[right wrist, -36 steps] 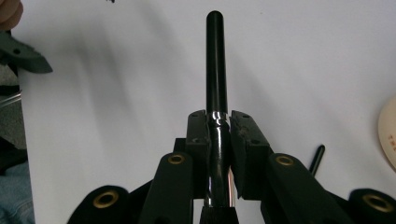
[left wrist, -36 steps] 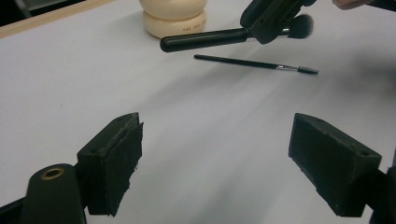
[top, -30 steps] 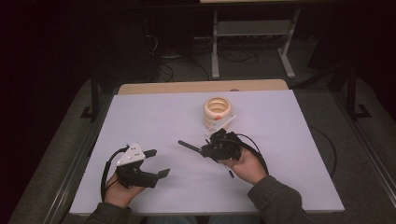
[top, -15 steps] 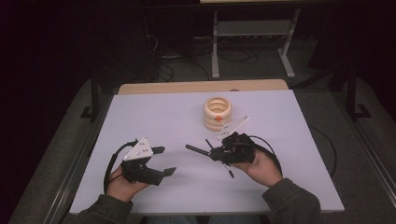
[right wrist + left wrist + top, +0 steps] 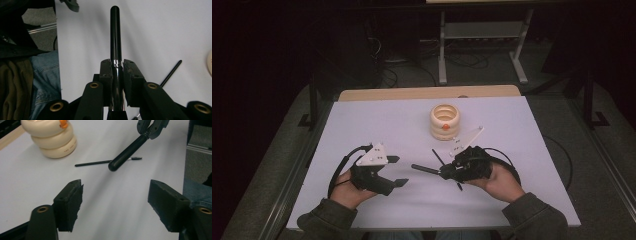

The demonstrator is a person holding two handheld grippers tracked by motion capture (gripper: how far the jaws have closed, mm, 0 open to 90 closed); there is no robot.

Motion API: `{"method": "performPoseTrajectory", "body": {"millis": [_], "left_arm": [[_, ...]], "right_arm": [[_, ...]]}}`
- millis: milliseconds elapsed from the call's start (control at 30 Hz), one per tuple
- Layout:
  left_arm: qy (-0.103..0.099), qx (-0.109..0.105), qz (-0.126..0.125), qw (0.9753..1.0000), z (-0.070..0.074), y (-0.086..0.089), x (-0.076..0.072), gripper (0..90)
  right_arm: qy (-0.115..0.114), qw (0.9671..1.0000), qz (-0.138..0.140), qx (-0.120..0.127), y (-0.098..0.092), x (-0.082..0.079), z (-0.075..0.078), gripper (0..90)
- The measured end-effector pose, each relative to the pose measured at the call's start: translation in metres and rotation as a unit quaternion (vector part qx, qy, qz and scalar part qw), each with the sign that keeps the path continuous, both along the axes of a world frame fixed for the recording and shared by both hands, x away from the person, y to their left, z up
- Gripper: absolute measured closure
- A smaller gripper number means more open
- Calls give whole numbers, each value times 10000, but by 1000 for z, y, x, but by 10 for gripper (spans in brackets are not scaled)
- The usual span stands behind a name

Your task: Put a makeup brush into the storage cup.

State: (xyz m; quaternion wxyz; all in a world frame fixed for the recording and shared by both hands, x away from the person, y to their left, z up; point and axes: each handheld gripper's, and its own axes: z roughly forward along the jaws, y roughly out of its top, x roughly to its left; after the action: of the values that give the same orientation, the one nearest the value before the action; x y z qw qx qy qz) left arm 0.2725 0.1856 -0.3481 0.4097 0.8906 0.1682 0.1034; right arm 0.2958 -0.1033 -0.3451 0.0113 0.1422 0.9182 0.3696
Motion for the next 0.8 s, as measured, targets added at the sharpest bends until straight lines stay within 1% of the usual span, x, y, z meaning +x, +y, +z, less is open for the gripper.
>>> {"method": "performPoseTrajectory", "body": {"millis": [33,67,100,133,167,200,233,267,300,333,367,400,433,467,500,567,600,733,767,800], "left_arm": [[0,0,0,10000,0,0,0,292],[63,65,-102,9999,1,-4,1,304],[71,101,-172,9998,2,-6,2,304],[85,180,-256,9995,2,-11,3,310],[85,180,-256,9995,2,-11,3,311],[121,300,-364,9988,2,-17,5,317],[135,360,-427,9983,2,-20,5,325],[181,378,-479,9980,2,-22,5,333],[181,378,-479,9980,2,-22,5,344],[229,452,-608,9969,2,-28,6,359],[229,452,-608,9969,2,-28,6,374],[293,521,-722,9956,1,-34,6,392],[293,521,-722,9956,1,-34,6,410],[345,609,-843,9940,0,-39,7,422],[345,609,-843,9940,0,-39,7,432],[349,774,-1003,9913,-1,-44,8,449],[400,862,-1114,9892,-3,-48,7,477],[503,992,-1333,9848,-5,-55,6,550],[503,992,-1333,9848,-5,-55,6,565],[501,1035,-1398,9835,-5,-56,7,565]], "right_arm": [[0,10000,0,0,0,0,0,774],[30,9999,116,12,-1,0,-1,774],[30,9999,116,12,-1,0,-1,774],[59,9998,175,-2,0,-1,-2,774],[71,9997,214,-12,0,0,-3,774],[76,9997,237,-11,1,-1,-3,774],[52,9996,281,-36,1,-1,-4,774],[41,9994,329,-52,2,-1,-5,774],[41,9994,329,-52,2,-1,-5,774],[60,9991,401,-80,3,-2,-6,774],[74,9990,429,-85,4,-2,-6,774],[78,9989,465,-85,4,-3,-7,774],[78,9989,465,-85,4,-3,-7,774],[116,9986,509,-88,5,-3,-9,774],[116,9986,509,-88,5,-3,-9,774],[138,9984,544,-113,5,-3,-11,774],[167,9981,584,-115,5,-4,-13,774],[211,9974,680,-141,6,-5,-15,774],[211,9974,680,-141,6,-5,-15,774],[210,9974,680,-142,7,-5,-16,774]]}}
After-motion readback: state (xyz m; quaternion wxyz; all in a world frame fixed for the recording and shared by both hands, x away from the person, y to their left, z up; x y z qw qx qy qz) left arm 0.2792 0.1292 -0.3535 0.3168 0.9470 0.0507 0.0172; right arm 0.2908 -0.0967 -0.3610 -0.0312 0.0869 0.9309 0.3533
